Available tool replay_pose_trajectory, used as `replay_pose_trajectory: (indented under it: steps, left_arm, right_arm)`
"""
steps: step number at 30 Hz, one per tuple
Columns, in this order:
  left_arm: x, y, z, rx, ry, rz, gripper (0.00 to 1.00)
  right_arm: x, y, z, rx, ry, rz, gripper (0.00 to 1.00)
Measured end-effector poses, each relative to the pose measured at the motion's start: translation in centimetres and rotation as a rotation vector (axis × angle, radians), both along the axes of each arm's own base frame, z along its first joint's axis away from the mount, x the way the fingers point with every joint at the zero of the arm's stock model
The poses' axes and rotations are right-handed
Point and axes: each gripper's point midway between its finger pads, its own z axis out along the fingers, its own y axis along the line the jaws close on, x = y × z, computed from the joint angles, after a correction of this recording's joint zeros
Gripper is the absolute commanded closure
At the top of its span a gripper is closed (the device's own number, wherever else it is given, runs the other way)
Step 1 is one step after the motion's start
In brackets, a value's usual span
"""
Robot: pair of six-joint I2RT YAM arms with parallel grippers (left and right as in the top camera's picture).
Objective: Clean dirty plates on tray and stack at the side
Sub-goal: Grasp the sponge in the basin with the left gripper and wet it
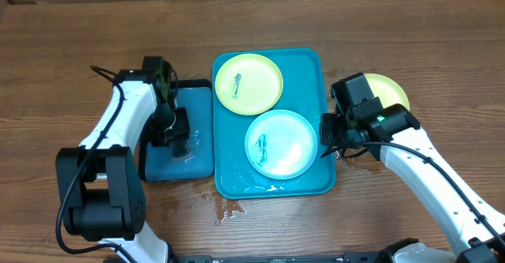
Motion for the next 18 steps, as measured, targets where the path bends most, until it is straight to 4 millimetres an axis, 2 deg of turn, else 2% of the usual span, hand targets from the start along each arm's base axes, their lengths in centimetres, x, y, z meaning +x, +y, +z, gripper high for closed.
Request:
replay_pose_trajectory:
  steps: [4,6,9,12,15,18]
  left_arm:
    - [0.9,0.4,-0.1,0.023,-0.036,-0.002,0.57]
    - [1.5,0.6,-0.5,0.035,-0.068,-0.002,0.62]
    - [1.2,0.7,-2.1,0.045,-0.08,0.0,0.83]
    - [-0.4,0.6,-3.5,0.048,-0.041,0.003,0.95]
    - [-0.7,0.5,-3.7,0.049,-0.034,0.002,0.96]
    - [-1.0,0.5,-3.5,0.05,-0.017,0.003,0.96]
  right_arm:
    - [0.0,0.0,0.0,0.0,-0.001,0.0,0.72]
    - [0.1,0.0,0.0,-0.001,-0.003,0.0,0.72]
    - [0.2,-0.2,0.0,-0.01,-0.009,-0.008,0.64]
    - [0.3,-0.3,0.0,-0.02,-0.012,-0.01,0.61]
    - [0.3,-0.4,-0.3,-0.028,-0.003,-0.011,0.58]
    - [0.3,-0.5,-1.5,-0.043,0.032,-0.022,0.56]
